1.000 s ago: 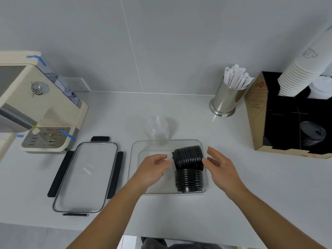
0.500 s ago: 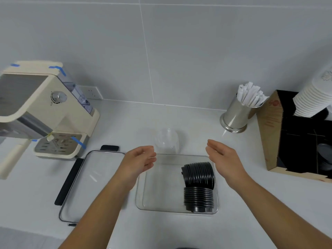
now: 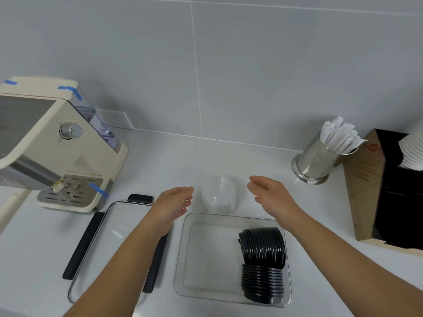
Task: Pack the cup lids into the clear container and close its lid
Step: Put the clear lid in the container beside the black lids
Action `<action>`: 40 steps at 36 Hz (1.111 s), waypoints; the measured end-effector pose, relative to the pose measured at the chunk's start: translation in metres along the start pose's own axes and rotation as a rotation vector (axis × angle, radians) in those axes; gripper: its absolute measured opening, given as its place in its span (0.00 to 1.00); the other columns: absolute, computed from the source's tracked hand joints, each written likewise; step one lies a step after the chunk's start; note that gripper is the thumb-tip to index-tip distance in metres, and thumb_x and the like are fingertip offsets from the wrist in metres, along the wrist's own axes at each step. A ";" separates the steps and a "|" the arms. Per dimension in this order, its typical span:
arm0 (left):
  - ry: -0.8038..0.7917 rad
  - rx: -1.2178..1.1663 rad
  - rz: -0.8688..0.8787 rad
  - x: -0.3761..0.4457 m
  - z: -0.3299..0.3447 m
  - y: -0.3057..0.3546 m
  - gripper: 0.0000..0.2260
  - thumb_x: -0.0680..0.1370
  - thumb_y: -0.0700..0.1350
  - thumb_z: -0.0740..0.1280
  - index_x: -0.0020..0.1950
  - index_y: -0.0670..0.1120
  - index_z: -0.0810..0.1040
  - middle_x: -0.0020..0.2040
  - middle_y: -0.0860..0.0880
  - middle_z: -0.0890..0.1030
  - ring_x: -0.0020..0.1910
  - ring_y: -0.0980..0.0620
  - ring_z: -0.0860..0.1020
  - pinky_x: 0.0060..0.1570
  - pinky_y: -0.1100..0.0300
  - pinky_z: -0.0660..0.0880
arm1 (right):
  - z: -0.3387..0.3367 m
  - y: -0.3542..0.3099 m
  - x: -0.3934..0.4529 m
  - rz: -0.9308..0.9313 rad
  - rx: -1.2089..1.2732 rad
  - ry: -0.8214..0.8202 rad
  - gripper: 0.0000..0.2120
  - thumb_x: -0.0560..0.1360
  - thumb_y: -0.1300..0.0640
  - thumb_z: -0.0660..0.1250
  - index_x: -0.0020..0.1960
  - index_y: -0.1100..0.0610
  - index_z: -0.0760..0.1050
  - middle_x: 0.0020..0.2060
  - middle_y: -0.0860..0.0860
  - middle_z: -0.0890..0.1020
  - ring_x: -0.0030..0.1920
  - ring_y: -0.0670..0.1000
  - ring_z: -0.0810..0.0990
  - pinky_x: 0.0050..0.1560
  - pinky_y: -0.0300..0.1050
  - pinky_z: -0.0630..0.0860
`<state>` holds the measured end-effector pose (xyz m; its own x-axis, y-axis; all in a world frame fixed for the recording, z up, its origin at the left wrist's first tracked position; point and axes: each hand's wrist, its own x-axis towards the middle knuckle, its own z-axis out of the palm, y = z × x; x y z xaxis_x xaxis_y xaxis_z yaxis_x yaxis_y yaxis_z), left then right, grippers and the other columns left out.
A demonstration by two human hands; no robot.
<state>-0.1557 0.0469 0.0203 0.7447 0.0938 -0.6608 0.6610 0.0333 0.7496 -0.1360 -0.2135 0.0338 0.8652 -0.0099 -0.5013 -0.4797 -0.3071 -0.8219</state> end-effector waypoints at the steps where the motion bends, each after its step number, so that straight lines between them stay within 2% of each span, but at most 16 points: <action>1: -0.017 0.027 -0.019 0.006 0.000 0.000 0.09 0.77 0.51 0.70 0.55 0.49 0.79 0.57 0.48 0.81 0.58 0.51 0.79 0.60 0.55 0.74 | 0.003 -0.001 0.006 0.012 -0.016 -0.015 0.23 0.75 0.46 0.68 0.69 0.47 0.72 0.60 0.42 0.76 0.63 0.51 0.76 0.68 0.52 0.69; 4: -0.056 0.114 -0.051 0.021 0.003 -0.001 0.13 0.76 0.55 0.70 0.56 0.50 0.78 0.57 0.51 0.80 0.56 0.53 0.79 0.60 0.55 0.75 | 0.012 -0.003 0.019 0.039 -0.065 -0.057 0.24 0.75 0.46 0.67 0.70 0.47 0.71 0.64 0.45 0.76 0.62 0.51 0.76 0.67 0.51 0.70; 7: -0.078 0.169 -0.079 0.032 0.008 0.001 0.09 0.74 0.56 0.70 0.46 0.52 0.78 0.51 0.51 0.80 0.50 0.53 0.79 0.55 0.57 0.76 | 0.020 -0.002 0.030 0.052 -0.124 -0.097 0.25 0.75 0.45 0.67 0.71 0.48 0.70 0.65 0.47 0.76 0.60 0.50 0.75 0.64 0.47 0.70; 9: -0.080 0.190 -0.084 0.037 0.011 0.000 0.10 0.73 0.57 0.71 0.43 0.52 0.78 0.49 0.49 0.79 0.49 0.51 0.79 0.55 0.57 0.76 | 0.024 -0.001 0.034 0.053 -0.153 -0.113 0.25 0.75 0.45 0.67 0.71 0.49 0.70 0.64 0.48 0.76 0.59 0.47 0.74 0.60 0.43 0.68; 13: -0.120 0.217 -0.111 0.047 0.015 -0.001 0.13 0.73 0.58 0.70 0.49 0.50 0.81 0.50 0.47 0.81 0.49 0.50 0.80 0.56 0.56 0.76 | 0.031 0.000 0.046 0.069 -0.196 -0.141 0.26 0.75 0.45 0.67 0.71 0.49 0.70 0.62 0.49 0.76 0.58 0.48 0.74 0.56 0.42 0.67; 17: -0.155 0.220 -0.127 0.052 0.020 -0.003 0.14 0.75 0.55 0.70 0.53 0.47 0.83 0.53 0.46 0.83 0.48 0.49 0.80 0.56 0.55 0.76 | 0.037 0.001 0.053 0.069 -0.290 -0.168 0.24 0.74 0.45 0.66 0.69 0.48 0.71 0.61 0.49 0.78 0.59 0.50 0.77 0.58 0.45 0.72; 21: -0.203 0.183 -0.125 0.053 0.023 -0.003 0.12 0.77 0.51 0.68 0.53 0.45 0.83 0.52 0.47 0.84 0.47 0.49 0.80 0.50 0.58 0.75 | 0.039 0.001 0.058 0.083 -0.310 -0.225 0.17 0.74 0.47 0.66 0.62 0.46 0.78 0.54 0.47 0.82 0.52 0.47 0.80 0.48 0.41 0.73; 23: -0.224 0.171 -0.122 0.052 0.024 -0.003 0.11 0.77 0.49 0.68 0.54 0.44 0.83 0.54 0.46 0.85 0.47 0.49 0.81 0.52 0.57 0.76 | 0.038 0.001 0.061 0.113 -0.272 -0.262 0.14 0.74 0.49 0.67 0.59 0.45 0.79 0.51 0.47 0.82 0.50 0.45 0.79 0.46 0.40 0.73; 25: -0.236 0.166 -0.122 0.052 0.025 -0.004 0.13 0.77 0.48 0.68 0.57 0.43 0.83 0.56 0.45 0.85 0.48 0.48 0.81 0.55 0.55 0.76 | 0.036 0.003 0.063 0.137 -0.248 -0.290 0.13 0.73 0.50 0.68 0.57 0.45 0.79 0.51 0.47 0.82 0.48 0.45 0.79 0.48 0.40 0.74; 28: -0.264 0.146 -0.134 0.053 0.025 -0.004 0.13 0.78 0.47 0.67 0.59 0.42 0.82 0.56 0.45 0.85 0.46 0.49 0.82 0.49 0.60 0.77 | 0.033 0.007 0.066 0.180 -0.251 -0.303 0.15 0.73 0.47 0.69 0.59 0.47 0.79 0.53 0.47 0.81 0.54 0.48 0.79 0.59 0.46 0.75; 30: -0.283 0.126 -0.145 0.054 0.025 -0.004 0.13 0.79 0.47 0.67 0.59 0.43 0.82 0.56 0.46 0.85 0.47 0.49 0.82 0.49 0.60 0.77 | 0.032 0.009 0.068 0.219 -0.221 -0.323 0.16 0.72 0.47 0.69 0.59 0.48 0.79 0.55 0.48 0.81 0.57 0.51 0.79 0.62 0.49 0.75; 34: -0.297 0.089 -0.162 0.058 0.024 -0.006 0.12 0.78 0.46 0.68 0.59 0.43 0.81 0.55 0.44 0.85 0.48 0.45 0.82 0.57 0.53 0.77 | 0.033 0.007 0.069 0.240 -0.174 -0.340 0.14 0.72 0.50 0.70 0.57 0.51 0.79 0.55 0.51 0.82 0.53 0.52 0.80 0.59 0.47 0.75; 40: -0.309 0.021 -0.171 0.064 0.020 -0.009 0.09 0.77 0.46 0.70 0.54 0.44 0.83 0.48 0.47 0.87 0.47 0.47 0.84 0.52 0.55 0.80 | 0.034 0.005 0.070 0.262 -0.111 -0.341 0.12 0.73 0.54 0.71 0.55 0.53 0.80 0.56 0.54 0.82 0.59 0.54 0.80 0.57 0.46 0.76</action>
<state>-0.1124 0.0325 -0.0290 0.6135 -0.2168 -0.7594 0.7781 0.0017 0.6281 -0.0823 -0.1838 -0.0147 0.6099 0.2074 -0.7648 -0.6421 -0.4364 -0.6304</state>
